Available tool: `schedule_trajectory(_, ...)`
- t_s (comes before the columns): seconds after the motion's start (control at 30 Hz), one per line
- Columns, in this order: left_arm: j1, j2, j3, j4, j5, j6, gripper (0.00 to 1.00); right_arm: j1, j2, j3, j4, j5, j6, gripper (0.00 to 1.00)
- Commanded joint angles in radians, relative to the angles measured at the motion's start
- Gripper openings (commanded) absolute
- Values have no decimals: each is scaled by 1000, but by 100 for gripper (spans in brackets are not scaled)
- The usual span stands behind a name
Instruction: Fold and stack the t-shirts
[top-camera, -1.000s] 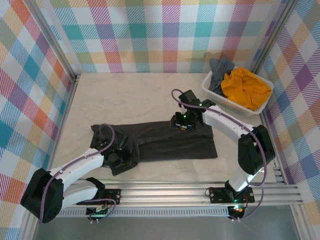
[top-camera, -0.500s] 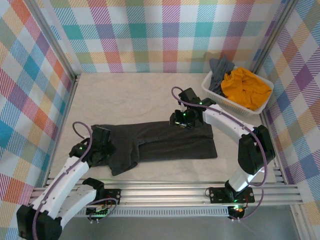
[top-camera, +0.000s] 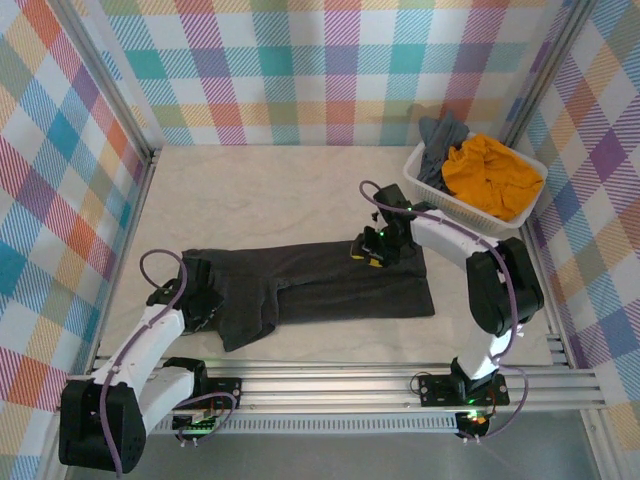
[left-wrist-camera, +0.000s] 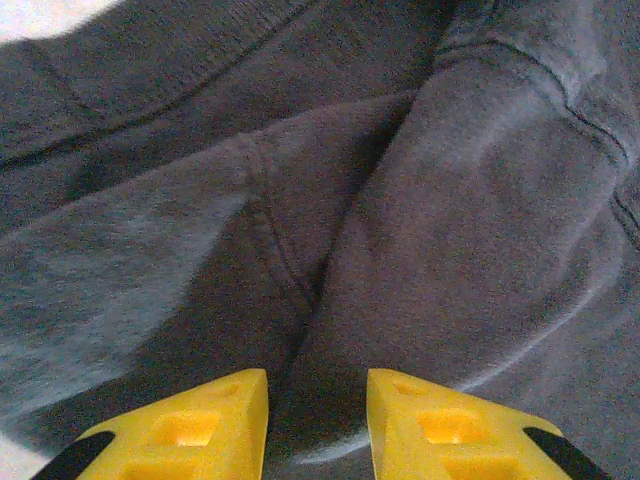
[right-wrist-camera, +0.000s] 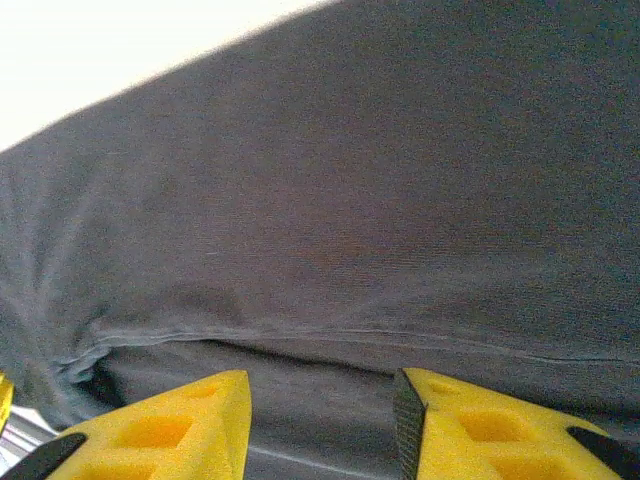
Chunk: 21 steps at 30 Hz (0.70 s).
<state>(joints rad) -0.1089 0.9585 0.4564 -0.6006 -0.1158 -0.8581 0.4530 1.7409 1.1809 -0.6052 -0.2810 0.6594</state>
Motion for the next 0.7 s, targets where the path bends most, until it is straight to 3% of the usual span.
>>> schedule_trajectory(0.0,10,4,-31,110,60,39,31,-16,16,-21,23,-33,20,43)
schedule_trajectory(0.3,11,29,-61,116,51,54,25,-23,18,-11,21,-34,22,42)
schedule_trajectory(0.43,11,31,-55,106,40,50,15,-23,13,-1,14,-26,22,42)
schedule_trajectory(0.53,11,9,-40,74,26,56,2,-23,12,3,8,-18,20,42)
schedule_trajectory(0.67,11,-47,-17,23,6,57,0,-23,26,6,2,-10,20,42)
